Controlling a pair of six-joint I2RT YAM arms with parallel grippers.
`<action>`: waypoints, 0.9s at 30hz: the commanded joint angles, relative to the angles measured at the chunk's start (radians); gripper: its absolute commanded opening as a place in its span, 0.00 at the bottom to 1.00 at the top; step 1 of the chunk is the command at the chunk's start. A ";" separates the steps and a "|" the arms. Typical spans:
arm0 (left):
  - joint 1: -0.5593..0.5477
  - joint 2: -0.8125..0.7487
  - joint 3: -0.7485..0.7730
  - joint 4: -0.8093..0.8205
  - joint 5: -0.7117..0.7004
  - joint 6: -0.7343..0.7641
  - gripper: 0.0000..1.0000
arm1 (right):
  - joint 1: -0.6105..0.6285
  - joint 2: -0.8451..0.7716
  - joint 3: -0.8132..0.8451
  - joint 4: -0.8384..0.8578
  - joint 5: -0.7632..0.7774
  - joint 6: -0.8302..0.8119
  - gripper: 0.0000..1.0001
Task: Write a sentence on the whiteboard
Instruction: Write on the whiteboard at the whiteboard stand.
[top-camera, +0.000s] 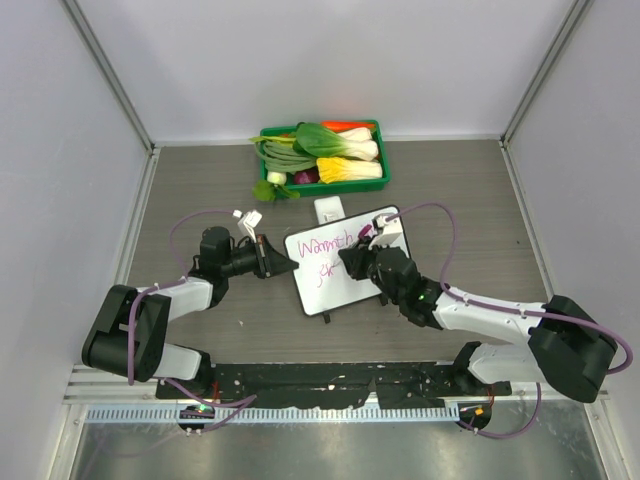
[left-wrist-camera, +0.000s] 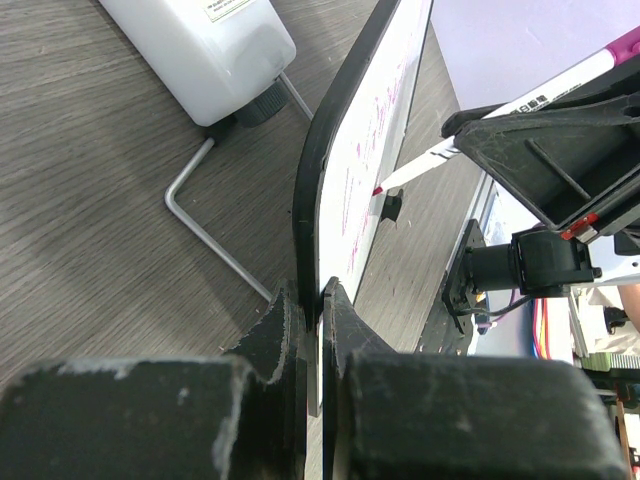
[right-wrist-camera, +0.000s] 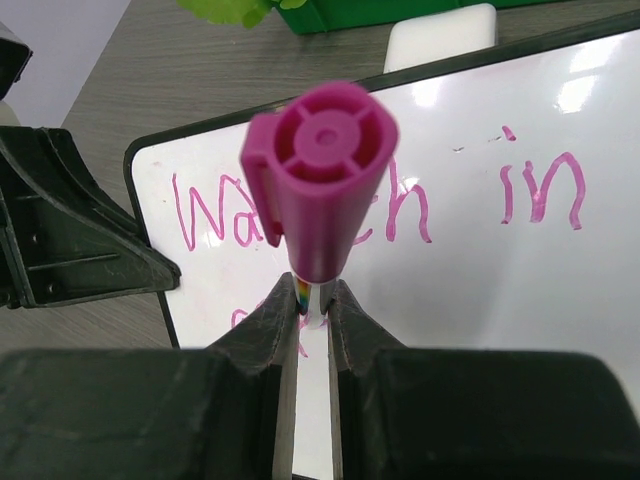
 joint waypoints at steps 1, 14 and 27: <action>0.005 0.016 -0.003 -0.040 -0.099 0.084 0.00 | 0.001 -0.012 -0.038 -0.015 -0.001 0.015 0.01; 0.003 0.015 -0.003 -0.039 -0.099 0.084 0.00 | 0.007 -0.056 -0.073 -0.044 0.038 0.026 0.01; 0.005 0.016 -0.003 -0.040 -0.099 0.083 0.00 | 0.007 -0.079 0.014 -0.065 0.075 -0.026 0.01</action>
